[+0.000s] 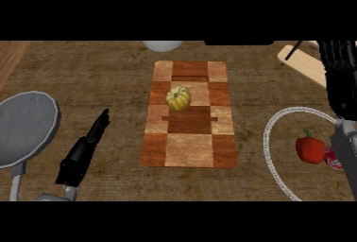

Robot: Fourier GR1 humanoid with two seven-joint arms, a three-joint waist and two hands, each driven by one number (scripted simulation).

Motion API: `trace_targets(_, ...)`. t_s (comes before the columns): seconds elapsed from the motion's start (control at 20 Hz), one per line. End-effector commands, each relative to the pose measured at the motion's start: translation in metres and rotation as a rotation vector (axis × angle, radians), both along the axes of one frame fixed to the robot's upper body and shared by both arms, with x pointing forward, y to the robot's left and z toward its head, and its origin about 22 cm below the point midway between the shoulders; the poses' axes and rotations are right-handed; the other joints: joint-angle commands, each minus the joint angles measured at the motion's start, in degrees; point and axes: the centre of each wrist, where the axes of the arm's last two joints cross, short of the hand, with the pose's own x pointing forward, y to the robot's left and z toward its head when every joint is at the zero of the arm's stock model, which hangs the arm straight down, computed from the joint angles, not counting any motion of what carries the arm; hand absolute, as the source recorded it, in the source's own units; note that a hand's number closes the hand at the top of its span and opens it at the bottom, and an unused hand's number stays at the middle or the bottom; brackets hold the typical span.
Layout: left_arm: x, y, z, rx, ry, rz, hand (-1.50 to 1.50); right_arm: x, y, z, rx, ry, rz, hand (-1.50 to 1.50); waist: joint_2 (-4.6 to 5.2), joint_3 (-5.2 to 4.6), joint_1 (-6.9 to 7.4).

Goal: Pick the can from the placemat and place it in the tiered shelf

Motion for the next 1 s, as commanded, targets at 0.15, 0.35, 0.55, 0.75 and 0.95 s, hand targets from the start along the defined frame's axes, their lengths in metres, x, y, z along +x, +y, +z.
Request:
trace_targets(0.15, 0.002, 0.053, 0.020, 0.006, 0.039, 0.229, 0.00, -0.013, -0.041, -0.021, -0.028, 0.130, -0.317, 1.50, -0.39, -0.51, 0.21)
trace_targets(0.35, -0.013, 0.072, 0.003, -0.015, 0.119, 0.326, 0.00, -0.054, -0.132, -0.059, -0.190, 0.327, -0.931, 1.50, 0.90, -1.19, -3.19)
trace_targets(0.55, -0.009, 0.085, 0.018, -0.052, 0.157, 0.311, 0.00, -0.050, -0.069, -0.099, -0.177, 0.295, -1.056, -1.50, -0.40, -0.69, 0.23)
trace_targets(0.75, -0.014, 0.090, 0.011, -0.052, 0.180, 0.309, 0.00, -0.063, -0.011, -0.096, -0.173, 0.342, -1.001, -1.50, -0.45, -0.66, -0.15)
trace_targets(0.95, -0.006, 0.106, 0.032, -0.046, 0.160, 0.325, 0.00, -0.082, -0.032, -0.110, -0.373, 0.475, -1.129, -1.50, -0.66, -0.98, -0.87)
